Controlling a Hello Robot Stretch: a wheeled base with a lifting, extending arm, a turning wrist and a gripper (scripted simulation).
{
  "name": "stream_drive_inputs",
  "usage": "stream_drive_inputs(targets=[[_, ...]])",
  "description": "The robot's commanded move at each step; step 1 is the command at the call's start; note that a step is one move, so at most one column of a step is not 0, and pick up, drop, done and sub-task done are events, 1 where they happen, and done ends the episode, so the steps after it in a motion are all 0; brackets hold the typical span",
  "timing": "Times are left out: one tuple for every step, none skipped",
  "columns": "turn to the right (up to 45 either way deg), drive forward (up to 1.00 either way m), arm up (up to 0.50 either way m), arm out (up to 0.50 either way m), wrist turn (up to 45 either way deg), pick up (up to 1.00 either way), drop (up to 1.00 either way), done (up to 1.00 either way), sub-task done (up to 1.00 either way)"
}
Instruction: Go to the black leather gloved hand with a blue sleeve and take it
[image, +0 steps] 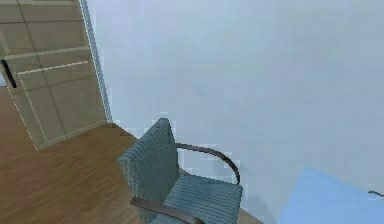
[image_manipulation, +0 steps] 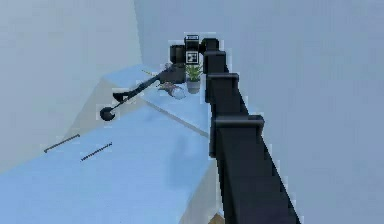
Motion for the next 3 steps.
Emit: stream_drive_inputs(targets=[[0.0,0.00,0.00,0.00,45.0,0.00,0.00,0.00,0.00],[0.0,0.00,0.00,0.00,42.0,0.00,0.00,0.00,0.00],[0.0,0.00,0.00,0.00,0.0,1.00,0.00,0.00,0.00]])
